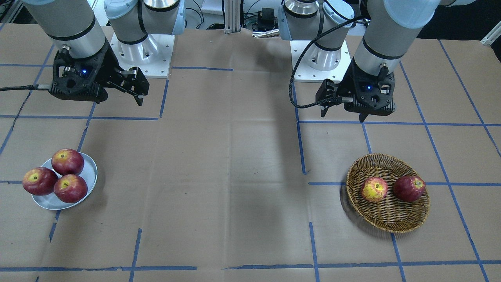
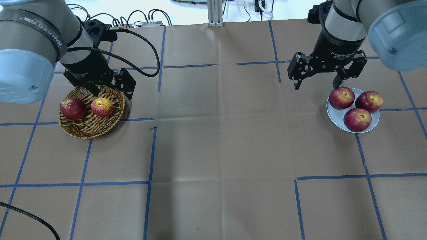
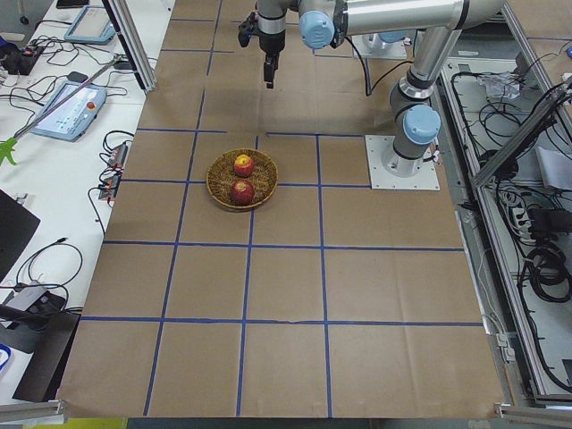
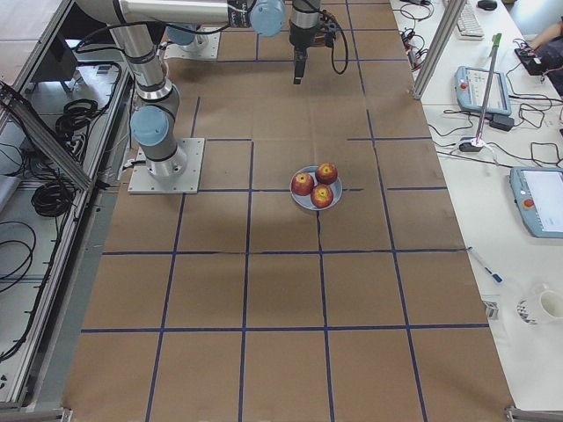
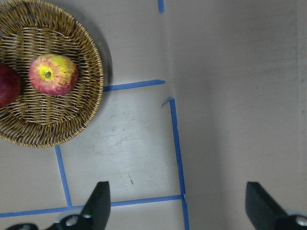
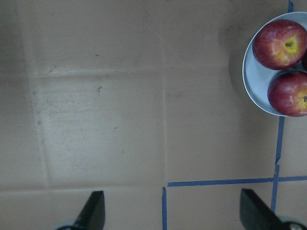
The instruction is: Transfer apple from basket to plate
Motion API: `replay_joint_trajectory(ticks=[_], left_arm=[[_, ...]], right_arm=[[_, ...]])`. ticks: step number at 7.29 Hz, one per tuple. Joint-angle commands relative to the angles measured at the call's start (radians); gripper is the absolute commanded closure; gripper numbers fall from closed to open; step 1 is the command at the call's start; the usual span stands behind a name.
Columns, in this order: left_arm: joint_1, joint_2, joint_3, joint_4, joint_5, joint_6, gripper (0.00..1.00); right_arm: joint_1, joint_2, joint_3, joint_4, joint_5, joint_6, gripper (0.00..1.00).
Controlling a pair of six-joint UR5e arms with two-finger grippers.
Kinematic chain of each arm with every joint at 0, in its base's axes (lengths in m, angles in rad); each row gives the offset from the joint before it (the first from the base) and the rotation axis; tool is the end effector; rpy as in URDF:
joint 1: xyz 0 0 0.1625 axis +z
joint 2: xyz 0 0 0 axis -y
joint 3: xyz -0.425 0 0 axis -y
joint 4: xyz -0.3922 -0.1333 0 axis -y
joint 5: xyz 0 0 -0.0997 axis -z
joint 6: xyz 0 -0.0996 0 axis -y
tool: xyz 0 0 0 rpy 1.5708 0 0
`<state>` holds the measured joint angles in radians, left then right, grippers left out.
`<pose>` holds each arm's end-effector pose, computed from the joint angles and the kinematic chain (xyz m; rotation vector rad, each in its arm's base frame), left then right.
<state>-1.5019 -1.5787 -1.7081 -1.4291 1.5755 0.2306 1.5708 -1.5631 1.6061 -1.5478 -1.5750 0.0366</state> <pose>-0.0987 -0.4988 0.4308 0.2534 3.1272 0.0065 0.1329 -0.4880 0.4647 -0.0571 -3.1340 -0.1033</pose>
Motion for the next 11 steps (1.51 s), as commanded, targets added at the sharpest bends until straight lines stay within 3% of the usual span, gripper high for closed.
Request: replay_joint_trajectory(ticks=[1, 4, 6, 11], left_arm=[[0.104, -0.105, -0.005, 0.085, 0.003, 0.131, 0.01], [0.199, -0.234, -0.057, 0.376, 0.006, 0.251, 0.01], [0.210, -0.338, -0.042, 0.438, 0.008, 0.349, 0.01], [0.230, -0.411, -0.073, 0.467, 0.012, 0.404, 0.01]], right_arm=[[0.000, 0.000, 0.000, 0.000, 0.000, -0.001, 0.00], [0.000, 0.000, 0.000, 0.000, 0.000, -0.001, 0.00], [0.000, 0.000, 0.000, 0.000, 0.001, 0.000, 0.00], [0.000, 0.000, 0.000, 0.000, 0.000, -0.001, 0.00]])
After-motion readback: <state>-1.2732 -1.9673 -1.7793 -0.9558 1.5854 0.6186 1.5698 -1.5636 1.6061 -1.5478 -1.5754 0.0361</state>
